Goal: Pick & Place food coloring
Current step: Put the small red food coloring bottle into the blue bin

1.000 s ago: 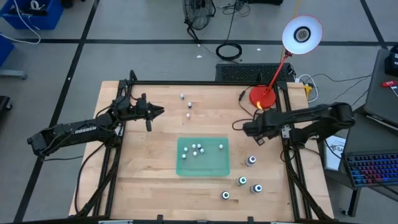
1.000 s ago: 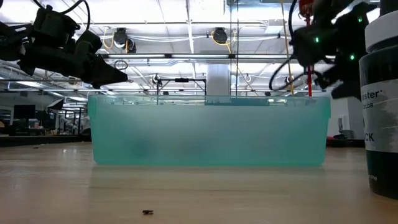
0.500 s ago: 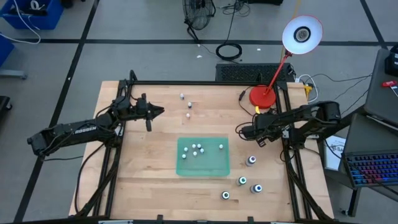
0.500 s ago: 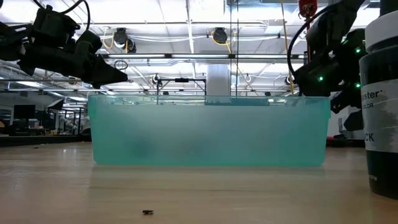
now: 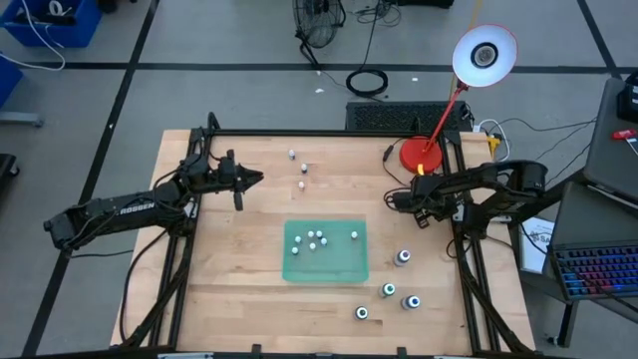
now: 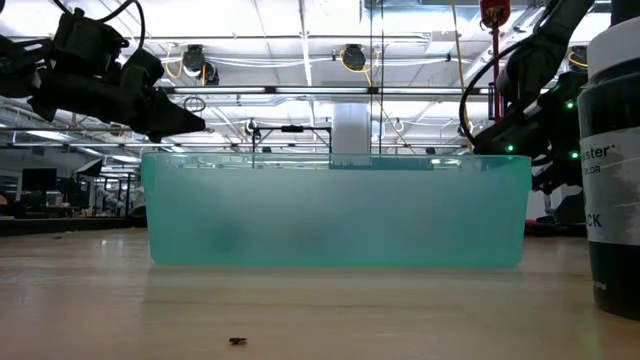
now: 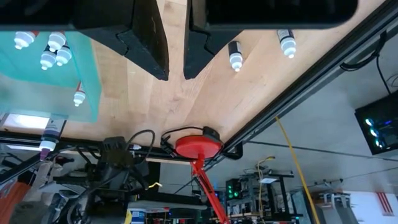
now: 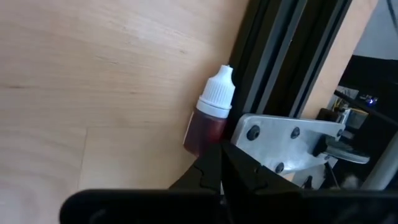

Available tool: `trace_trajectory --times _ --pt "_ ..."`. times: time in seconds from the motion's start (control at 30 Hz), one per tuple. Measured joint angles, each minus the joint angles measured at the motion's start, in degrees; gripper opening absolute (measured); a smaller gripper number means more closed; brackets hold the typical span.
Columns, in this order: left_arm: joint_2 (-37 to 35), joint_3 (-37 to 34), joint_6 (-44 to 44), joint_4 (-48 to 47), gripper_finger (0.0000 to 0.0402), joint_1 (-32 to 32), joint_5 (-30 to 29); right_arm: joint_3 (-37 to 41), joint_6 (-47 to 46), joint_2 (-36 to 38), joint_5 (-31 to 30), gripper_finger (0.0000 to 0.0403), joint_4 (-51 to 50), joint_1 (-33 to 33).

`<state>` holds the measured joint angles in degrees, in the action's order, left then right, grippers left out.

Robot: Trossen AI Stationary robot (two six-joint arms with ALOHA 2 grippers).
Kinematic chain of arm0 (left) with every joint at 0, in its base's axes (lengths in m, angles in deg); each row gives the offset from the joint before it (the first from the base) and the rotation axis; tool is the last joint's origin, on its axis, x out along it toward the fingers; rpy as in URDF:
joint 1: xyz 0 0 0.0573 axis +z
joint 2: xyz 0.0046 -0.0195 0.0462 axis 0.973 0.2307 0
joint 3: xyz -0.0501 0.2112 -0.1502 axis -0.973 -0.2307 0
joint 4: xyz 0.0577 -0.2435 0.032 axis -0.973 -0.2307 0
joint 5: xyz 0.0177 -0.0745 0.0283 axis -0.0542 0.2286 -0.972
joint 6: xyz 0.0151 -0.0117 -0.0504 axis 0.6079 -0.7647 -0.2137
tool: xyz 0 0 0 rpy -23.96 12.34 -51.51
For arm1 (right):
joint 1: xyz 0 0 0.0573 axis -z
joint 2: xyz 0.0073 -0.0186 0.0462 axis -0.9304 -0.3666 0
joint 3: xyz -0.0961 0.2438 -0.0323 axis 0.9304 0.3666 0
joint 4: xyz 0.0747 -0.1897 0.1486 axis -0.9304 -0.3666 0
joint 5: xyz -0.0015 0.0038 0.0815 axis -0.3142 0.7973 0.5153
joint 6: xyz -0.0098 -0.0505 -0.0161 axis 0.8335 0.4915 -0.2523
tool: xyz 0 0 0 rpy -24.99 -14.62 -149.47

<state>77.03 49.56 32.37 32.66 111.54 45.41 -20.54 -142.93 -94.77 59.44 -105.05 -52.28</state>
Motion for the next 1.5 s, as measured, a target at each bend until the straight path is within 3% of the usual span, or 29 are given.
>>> trace_trajectory --times 0.2,0.53,0.8,1.03,1.2,1.4,1.5 --pt "0.00 0.00 0.00 0.00 0.0051 0.02 0.00 1.22 2.43 0.00 0.15 0.0000 2.97 1.85" --pt "0.00 0.00 -0.02 0.00 0.0051 0.00 -0.02 -4.34 5.90 1.39 -0.14 0.0000 4.58 1.72" --pt "0.01 0.00 -0.08 0.02 0.0051 -0.07 -0.02 -8.38 8.84 6.12 -4.59 0.0000 3.50 1.72" --pt "0.02 0.00 -0.02 0.04 0.0051 -0.07 -0.02 -9.19 13.42 11.33 2.93 0.0007 2.70 1.70" --pt "0.02 0.00 -0.02 0.04 0.0051 -0.07 -0.02 -9.13 13.34 12.22 7.78 0.0064 -2.00 1.70" --pt "0.02 0.00 -0.02 0.02 0.0051 -0.07 -0.02 -7.40 13.80 12.28 5.95 0.0167 -3.09 1.74" --pt "0.02 0.00 -0.02 0.04 0.0051 -0.07 -0.02 -5.23 14.84 12.24 6.01 0.0197 0.69 1.74"
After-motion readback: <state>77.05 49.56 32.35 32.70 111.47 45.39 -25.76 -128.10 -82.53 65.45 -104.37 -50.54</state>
